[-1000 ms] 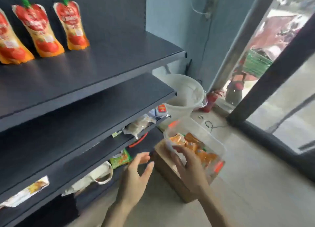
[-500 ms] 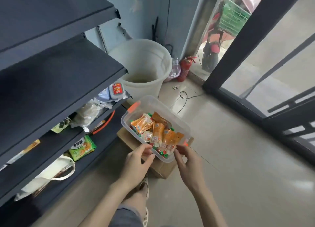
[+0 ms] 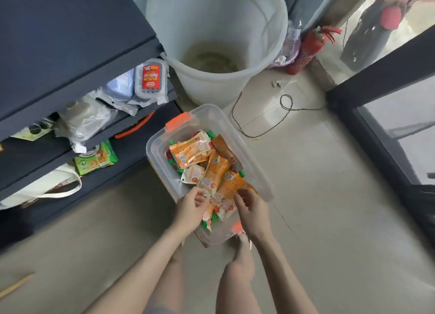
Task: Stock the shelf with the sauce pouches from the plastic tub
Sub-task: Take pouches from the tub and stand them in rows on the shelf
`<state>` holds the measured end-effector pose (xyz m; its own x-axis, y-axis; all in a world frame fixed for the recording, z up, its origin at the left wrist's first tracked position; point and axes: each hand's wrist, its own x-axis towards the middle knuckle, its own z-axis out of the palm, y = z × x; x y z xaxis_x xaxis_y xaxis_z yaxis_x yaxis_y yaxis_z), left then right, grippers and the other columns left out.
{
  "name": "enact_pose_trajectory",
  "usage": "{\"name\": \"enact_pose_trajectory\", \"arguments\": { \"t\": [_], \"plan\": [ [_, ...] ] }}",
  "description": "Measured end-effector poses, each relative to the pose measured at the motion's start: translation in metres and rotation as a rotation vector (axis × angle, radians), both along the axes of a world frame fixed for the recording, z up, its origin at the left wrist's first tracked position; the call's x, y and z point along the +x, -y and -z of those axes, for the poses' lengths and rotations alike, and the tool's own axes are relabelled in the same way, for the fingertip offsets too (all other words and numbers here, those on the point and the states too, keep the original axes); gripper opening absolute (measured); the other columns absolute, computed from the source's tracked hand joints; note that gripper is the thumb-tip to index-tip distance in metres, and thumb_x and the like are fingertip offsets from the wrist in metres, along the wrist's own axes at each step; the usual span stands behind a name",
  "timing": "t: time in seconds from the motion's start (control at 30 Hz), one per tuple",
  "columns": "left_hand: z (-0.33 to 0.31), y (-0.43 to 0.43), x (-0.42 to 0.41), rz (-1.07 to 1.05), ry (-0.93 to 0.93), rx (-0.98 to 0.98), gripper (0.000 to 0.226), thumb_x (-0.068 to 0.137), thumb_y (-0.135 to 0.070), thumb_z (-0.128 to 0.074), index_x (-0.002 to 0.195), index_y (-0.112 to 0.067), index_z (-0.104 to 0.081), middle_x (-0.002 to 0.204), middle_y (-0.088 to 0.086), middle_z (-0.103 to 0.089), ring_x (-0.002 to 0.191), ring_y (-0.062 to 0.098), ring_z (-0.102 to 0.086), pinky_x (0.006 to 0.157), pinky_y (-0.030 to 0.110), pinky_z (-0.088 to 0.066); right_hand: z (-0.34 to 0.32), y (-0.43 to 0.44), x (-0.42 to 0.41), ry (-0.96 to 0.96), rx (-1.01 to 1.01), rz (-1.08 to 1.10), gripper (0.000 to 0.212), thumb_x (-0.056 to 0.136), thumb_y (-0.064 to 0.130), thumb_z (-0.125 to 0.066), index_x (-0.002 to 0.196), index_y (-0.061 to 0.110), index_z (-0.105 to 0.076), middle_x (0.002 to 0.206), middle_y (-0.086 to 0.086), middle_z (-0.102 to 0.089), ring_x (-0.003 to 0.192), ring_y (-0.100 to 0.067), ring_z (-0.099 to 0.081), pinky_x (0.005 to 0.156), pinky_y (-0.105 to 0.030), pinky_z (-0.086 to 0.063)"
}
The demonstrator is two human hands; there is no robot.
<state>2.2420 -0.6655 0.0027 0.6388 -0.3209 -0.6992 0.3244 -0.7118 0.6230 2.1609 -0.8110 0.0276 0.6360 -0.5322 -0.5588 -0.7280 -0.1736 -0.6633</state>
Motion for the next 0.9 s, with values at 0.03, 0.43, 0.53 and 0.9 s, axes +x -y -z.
{"name": "enact_pose_trajectory", "arguments": {
  "t": [0.03, 0.43, 0.53, 0.9],
  "plan": [
    [0.016, 0.008, 0.0, -0.045, -0.013, 0.024, 0.01, 0.09, -0.02, -0.06, 0.099, -0.022, -0.057, 0.089, -0.007, -0.061, 0.089, 0.012, -0.061, 0.073, 0.021, -0.047, 0.016, 0.01, 0.006, -0.016, 0.026, -0.019, 0.009, 0.093, 0.02, -0.057, 0.097, 0.019, -0.066, 0.087, 0.016, -0.065, 0.08, 0.002, -0.059, 0.068, -0.002, -0.041],
    [0.195, 0.051, 0.005, -0.305, 0.003, 0.244, 0.047, 0.09, -0.022, -0.06, 0.133, -0.012, -0.044, 0.137, 0.007, -0.047, 0.122, 0.025, -0.048, 0.092, 0.031, -0.042, 0.202, 0.064, 0.051, -0.106, 0.226, -0.314, 0.037, 0.093, 0.027, -0.056, 0.127, 0.013, -0.054, 0.124, -0.002, -0.06, 0.111, -0.016, -0.057, 0.091, -0.035, -0.049],
    [0.219, 0.052, 0.01, -0.272, 0.086, 0.271, 0.052, 0.086, -0.023, -0.066, 0.133, -0.01, -0.045, 0.137, 0.009, -0.045, 0.122, 0.025, -0.047, 0.089, 0.027, -0.038, 0.226, 0.061, 0.05, -0.084, 0.234, -0.256, 0.041, 0.091, 0.024, -0.06, 0.13, 0.017, -0.051, 0.116, 0.008, -0.059, 0.107, -0.009, -0.056, 0.086, -0.027, -0.048],
    [0.24, 0.047, 0.029, -0.246, 0.072, 0.285, 0.03, 0.08, -0.035, -0.071, 0.091, -0.019, -0.048, 0.099, 0.0, -0.053, 0.083, 0.016, -0.053, 0.064, 0.028, -0.044, 0.254, 0.043, 0.051, 0.054, 0.376, -0.017, 0.052, 0.081, 0.023, -0.073, 0.127, 0.024, -0.048, 0.11, 0.017, -0.064, 0.095, 0.005, -0.063, 0.07, -0.01, -0.052]
  ]
}}
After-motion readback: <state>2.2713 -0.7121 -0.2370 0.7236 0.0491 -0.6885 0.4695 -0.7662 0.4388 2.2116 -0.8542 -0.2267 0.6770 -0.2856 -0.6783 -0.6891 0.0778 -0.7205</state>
